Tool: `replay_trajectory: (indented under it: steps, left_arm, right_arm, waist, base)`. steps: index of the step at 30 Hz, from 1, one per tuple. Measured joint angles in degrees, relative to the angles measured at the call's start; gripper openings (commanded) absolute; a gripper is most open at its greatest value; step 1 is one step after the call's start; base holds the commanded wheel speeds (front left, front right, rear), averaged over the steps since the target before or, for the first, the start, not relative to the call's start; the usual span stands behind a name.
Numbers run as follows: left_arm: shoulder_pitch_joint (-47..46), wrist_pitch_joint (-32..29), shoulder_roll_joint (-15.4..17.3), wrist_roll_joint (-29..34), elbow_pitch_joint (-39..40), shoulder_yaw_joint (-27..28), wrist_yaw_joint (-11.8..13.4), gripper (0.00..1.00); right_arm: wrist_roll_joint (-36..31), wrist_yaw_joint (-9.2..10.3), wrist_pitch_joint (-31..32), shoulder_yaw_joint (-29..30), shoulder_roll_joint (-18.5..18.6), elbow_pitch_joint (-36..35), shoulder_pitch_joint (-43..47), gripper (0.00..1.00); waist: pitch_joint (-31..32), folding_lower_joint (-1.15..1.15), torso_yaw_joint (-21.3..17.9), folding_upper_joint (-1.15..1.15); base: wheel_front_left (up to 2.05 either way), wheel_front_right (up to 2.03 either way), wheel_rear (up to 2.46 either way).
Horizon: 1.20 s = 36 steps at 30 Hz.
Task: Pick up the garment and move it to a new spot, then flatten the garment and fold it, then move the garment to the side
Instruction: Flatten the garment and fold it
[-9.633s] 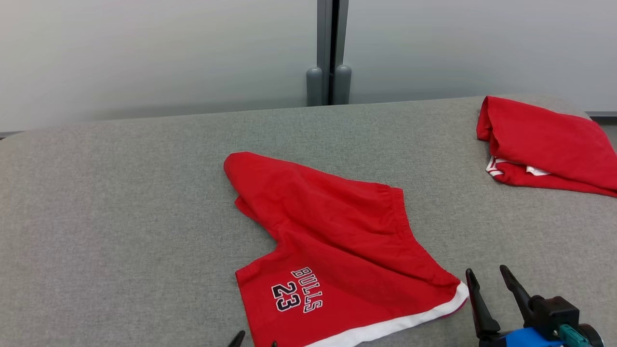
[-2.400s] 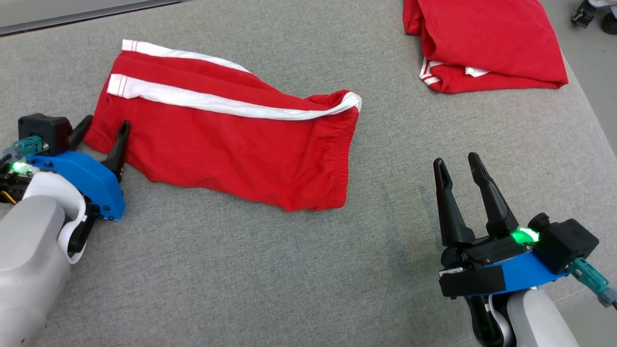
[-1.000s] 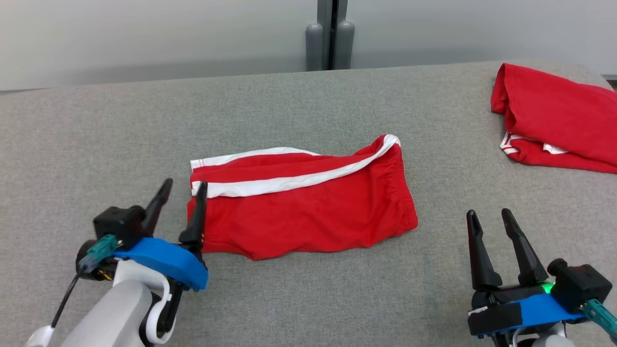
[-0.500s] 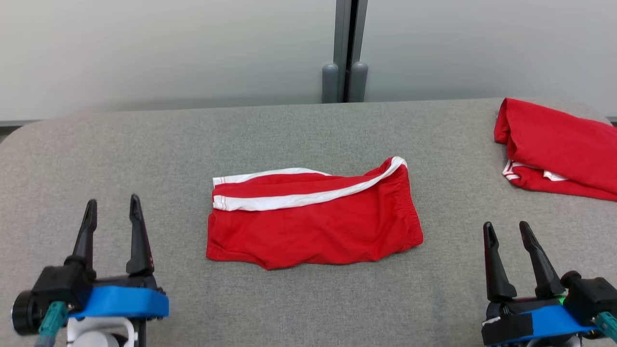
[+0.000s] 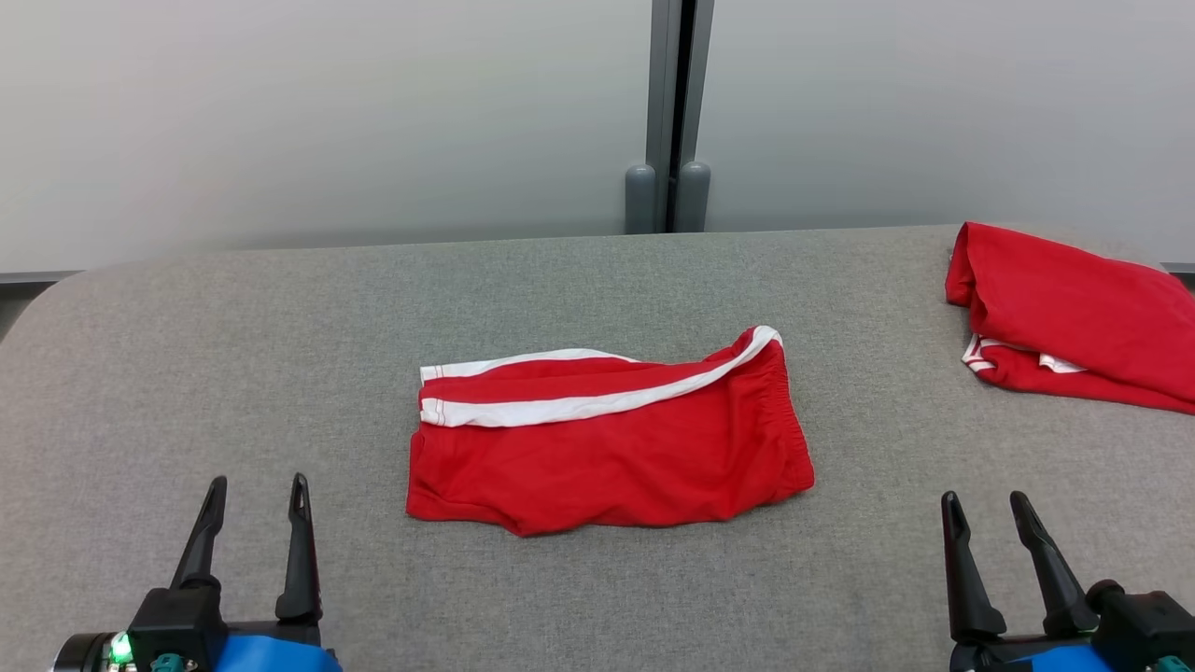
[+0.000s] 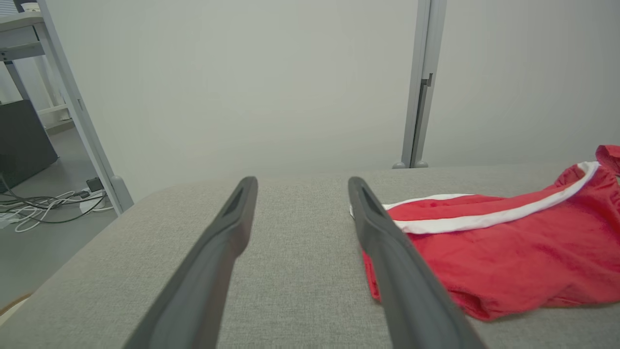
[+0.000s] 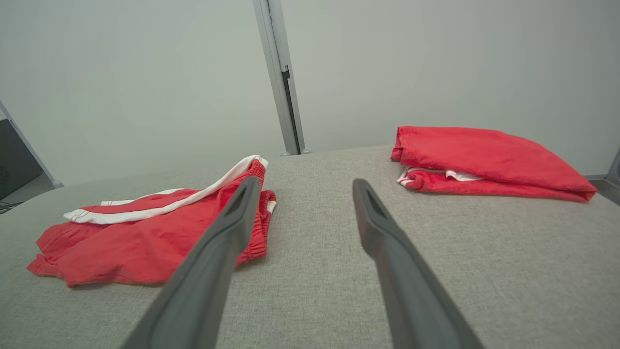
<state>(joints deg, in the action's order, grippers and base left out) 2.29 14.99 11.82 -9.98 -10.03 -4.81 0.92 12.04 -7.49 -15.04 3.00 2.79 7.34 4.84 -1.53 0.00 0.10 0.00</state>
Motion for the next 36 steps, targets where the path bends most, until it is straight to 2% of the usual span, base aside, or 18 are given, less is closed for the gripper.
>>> replay_trajectory:
  steps: [11,19,29,36]
  left_arm:
    - [-0.35,0.00,-1.68,1.62,-2.24,2.18,-2.54,1.00]
    - [-1.95,0.00,-3.60,3.05,-1.46,2.57,-3.81,1.00]
    - [-4.59,0.00,-5.86,3.90,-0.51,2.74,-5.06,1.00]
    - [-5.85,0.00,-6.80,4.34,0.24,3.18,-5.61,1.00]
  right_arm:
    - [-2.08,0.00,0.01,-0.57,0.01,1.98,-0.59,1.00]
    - [-6.12,0.00,0.74,-3.79,0.01,6.82,-12.70,1.00]
    - [-10.07,0.00,3.28,-4.37,-0.01,25.61,-28.71,1.00]
    - [-13.41,0.00,2.78,-0.23,-0.01,39.56,-33.77,1.00]
  waist:
    - [-0.15,0.00,0.80,0.00]
    - [-1.65,0.00,2.35,0.00]
    - [-5.20,0.01,5.91,0.00]
    - [-8.44,0.02,8.12,0.01]
  base:
    - [0.00,0.00,0.00]
    - [0.00,0.00,0.00]
    - [0.00,0.00,0.00]
    - [0.00,0.00,0.00]
